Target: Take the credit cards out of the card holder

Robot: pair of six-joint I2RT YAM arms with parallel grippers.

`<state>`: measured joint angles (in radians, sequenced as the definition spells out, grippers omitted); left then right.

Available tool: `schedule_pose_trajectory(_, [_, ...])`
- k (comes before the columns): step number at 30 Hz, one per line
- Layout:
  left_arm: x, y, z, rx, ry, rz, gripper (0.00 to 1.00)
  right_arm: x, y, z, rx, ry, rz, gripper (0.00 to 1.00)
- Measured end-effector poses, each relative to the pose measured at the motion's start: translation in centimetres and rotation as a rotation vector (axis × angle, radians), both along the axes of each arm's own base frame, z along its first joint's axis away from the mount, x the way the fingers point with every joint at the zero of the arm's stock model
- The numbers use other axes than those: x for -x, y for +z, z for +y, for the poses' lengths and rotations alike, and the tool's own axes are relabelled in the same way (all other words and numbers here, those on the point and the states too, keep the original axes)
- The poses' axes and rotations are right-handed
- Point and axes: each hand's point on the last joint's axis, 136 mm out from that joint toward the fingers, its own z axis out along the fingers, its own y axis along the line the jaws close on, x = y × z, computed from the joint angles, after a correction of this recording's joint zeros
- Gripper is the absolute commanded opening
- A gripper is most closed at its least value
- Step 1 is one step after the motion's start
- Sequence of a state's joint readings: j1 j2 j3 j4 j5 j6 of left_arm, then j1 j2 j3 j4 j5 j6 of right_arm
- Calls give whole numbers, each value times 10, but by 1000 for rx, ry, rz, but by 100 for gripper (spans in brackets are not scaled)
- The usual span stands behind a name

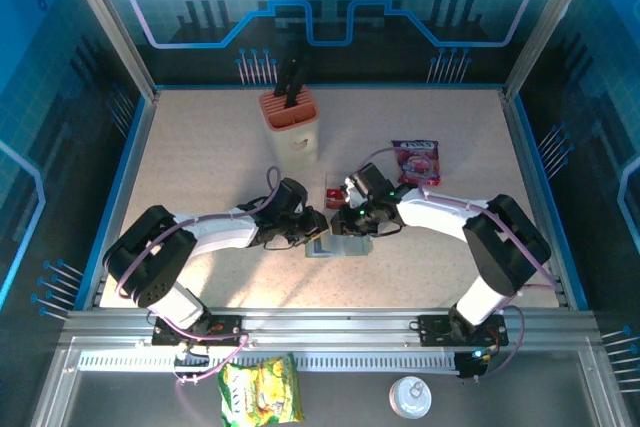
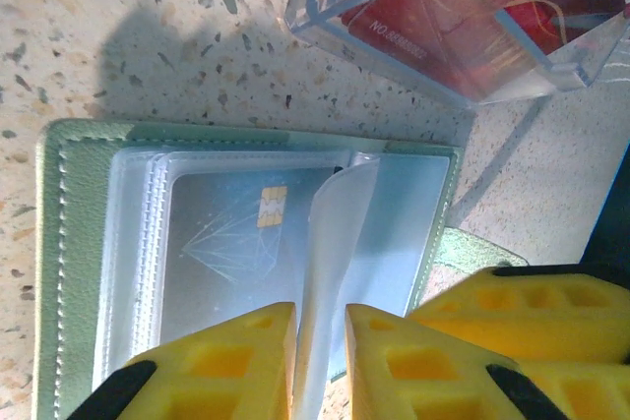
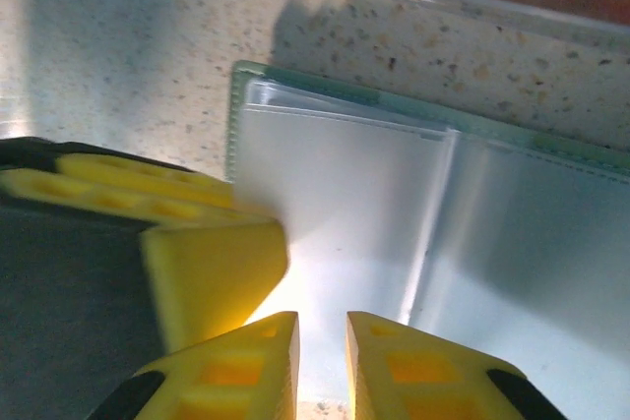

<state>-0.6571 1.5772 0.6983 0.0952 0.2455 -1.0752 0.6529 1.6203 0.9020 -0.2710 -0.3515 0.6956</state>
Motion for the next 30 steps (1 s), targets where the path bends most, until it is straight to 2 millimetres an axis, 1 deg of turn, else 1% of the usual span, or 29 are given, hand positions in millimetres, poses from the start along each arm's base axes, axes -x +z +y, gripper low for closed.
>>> schedule_pose_trajectory(4, [1,0,-1,3,-5,5,21,0,12,-3,-11,-7,-21,21])
schedule_pose_trajectory(8, [1,5,-4,5,-14,8,19,-5,21,-12,-6,-36,-41,22])
schedule_pose_trajectory(12, [0,17,-18,23,-41,-12,18,-12,33,-24,1,-76,-81,22])
schedule_pose_trajectory(14, [1,21,-27,32,-60,-18,17,-13,37,-32,2,-99,-100,22])
schedule_pose_trajectory(20, [3,10,-41,20,-92,7,16,-12,42,-59,15,-168,-129,23])
schedule_pose_trajectory(25, [0,7,-52,24,-110,21,15,-15,50,-72,10,-209,-152,23])
schedule_pose_trajectory(27, [-3,6,-57,26,-116,21,15,-13,50,-77,10,-218,-152,23])
schedule_pose_trajectory(30, [-6,6,-67,33,-131,23,18,-10,48,-83,17,-229,-144,23])
